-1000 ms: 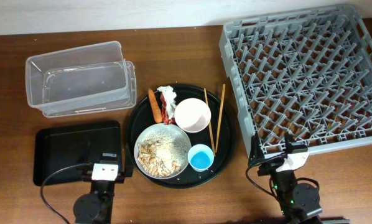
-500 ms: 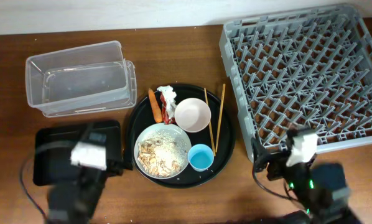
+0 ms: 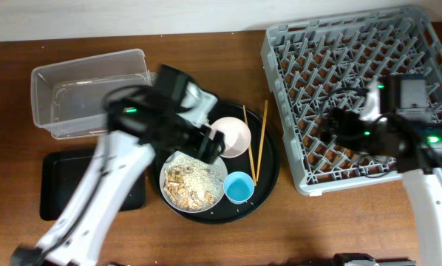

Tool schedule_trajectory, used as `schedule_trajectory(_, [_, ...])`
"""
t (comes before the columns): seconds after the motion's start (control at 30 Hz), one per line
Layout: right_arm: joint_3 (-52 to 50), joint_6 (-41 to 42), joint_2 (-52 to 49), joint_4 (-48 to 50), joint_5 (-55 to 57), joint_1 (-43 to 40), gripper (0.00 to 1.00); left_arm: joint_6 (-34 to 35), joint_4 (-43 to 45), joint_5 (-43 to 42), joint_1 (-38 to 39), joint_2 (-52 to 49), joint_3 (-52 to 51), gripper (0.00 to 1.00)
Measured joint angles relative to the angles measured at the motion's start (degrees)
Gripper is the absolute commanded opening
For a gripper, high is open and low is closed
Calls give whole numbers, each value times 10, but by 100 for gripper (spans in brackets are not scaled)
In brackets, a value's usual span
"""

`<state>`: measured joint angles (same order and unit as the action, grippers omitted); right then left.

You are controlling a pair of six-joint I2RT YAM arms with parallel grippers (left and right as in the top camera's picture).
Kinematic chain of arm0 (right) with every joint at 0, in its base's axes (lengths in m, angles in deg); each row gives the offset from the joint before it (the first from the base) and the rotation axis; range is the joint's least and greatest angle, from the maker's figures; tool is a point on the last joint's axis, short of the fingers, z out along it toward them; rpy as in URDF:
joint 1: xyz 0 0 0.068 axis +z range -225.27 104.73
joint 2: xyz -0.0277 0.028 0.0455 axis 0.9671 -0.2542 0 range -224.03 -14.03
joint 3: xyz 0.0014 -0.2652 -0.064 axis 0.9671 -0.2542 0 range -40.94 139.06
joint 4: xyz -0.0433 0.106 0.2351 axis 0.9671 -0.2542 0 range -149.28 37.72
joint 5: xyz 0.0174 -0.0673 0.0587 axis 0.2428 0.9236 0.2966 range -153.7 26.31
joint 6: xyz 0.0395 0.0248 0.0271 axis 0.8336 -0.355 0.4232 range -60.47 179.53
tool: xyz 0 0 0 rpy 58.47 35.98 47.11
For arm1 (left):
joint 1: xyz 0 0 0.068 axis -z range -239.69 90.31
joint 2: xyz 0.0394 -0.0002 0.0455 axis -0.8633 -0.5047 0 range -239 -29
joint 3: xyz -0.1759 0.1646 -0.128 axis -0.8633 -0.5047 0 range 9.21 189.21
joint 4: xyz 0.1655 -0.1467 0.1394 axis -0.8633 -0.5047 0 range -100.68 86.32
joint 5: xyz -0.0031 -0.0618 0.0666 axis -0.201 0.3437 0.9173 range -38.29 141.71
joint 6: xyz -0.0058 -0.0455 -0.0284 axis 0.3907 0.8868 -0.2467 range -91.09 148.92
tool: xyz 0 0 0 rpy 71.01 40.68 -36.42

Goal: Sort waste into correct bins and load items into the dishwasher rack
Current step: 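Grasp the blue cup with the left gripper and lift it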

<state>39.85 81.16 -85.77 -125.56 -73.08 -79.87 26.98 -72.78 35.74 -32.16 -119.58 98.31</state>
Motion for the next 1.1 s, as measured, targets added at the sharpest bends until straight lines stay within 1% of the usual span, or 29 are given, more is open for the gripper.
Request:
schedule_trajectory(0.03, [1,4,0,-13,0,-28,98,-3,-4,25,31,-27,-1,70])
schedule_trajectory(0.1, [1,7,0,-38,0,-68,98,-8,-11,45,68,-71,-2,59])
schedule_trajectory(0.17, [1,7,0,-54,0,-89,98,-14,-26,56,96,-119,-2,58])
schedule_trajectory(0.23, [1,6,0,-58,0,-93,98,-17,-31,61,119,-151,-3,58])
schedule_trajectory(0.33, [1,4,0,-59,-1,-93,98,-24,-27,66,146,-157,-5,58])
schedule_trajectory(0.37, [0,4,0,-60,-1,-93,98,-26,-19,66,156,-157,-10,57])
schedule_trajectory(0.4, [0,4,0,-60,0,-93,98,-28,-10,66,161,-157,-18,54])
schedule_trajectory(0.43, [-1,4,0,-60,-1,-93,98,-30,4,67,165,-157,-30,45])
schedule_trajectory(0.47, [-3,3,0,-60,-1,-93,98,-31,17,71,168,-158,-45,42])
schedule_trajectory(0.5, [-3,3,0,-61,-1,-93,98,-31,35,80,168,-158,-59,34])
schedule_trajectory(0.53, [-3,3,0,-61,-1,-93,98,-32,48,93,168,-158,-73,25])
schedule_trajectory(0.6, [-3,3,0,-62,-2,-93,98,-33,65,110,168,-158,-81,1])
schedule_trajectory(0.67, [-3,2,0,-63,-2,-93,99,-32,56,121,168,-158,-78,0])
schedule_trajectory(0.7, [-3,2,0,-64,-2,-93,100,-26,35,123,168,-159,-65,0])
schedule_trajectory(0.77, [-4,2,0,-64,-2,-93,96,-15,-13,124,167,-161,-12,0])
schedule_trajectory(0.8, [-4,2,0,-65,-2,-93,95,-8,-46,122,163,-165,33,0])
schedule_trajectory(0.83, [-5,-7,0,-64,-10,-93,94,1,-62,104,141,-164,110,0])
schedule_trajectory(0.87, [-5,-31,0,-63,-41,-94,93,4,-71,71,119,-161,151,0])
schedule_trajectory(0.9, [-5,-57,0,-60,-73,-94,91,7,-66,21,97,-161,174,0])
schedule_trajectory(0.93, [-5,-109,0,-56,-144,-94,90,9,-55,-9,85,-161,186,0])
schedule_trajectory(0.97, [-5,-152,0,-52,-211,-94,90,11,1,-158,12,-161,221,0])
schedule_trajectory(1.0, [-5,-193,0,-48,-278,-94,89,14,7,-250,-30,-161,227,0])
schedule_trajectory(1.03, [-5,-225,0,-43,-345,-94,89,16,-10,-327,-58,-162,227,0])
schedule_trajectory(1.1, [-5,-268,0,-35,-433,-94,89,16,-29,-401,-69,-164,227,0])
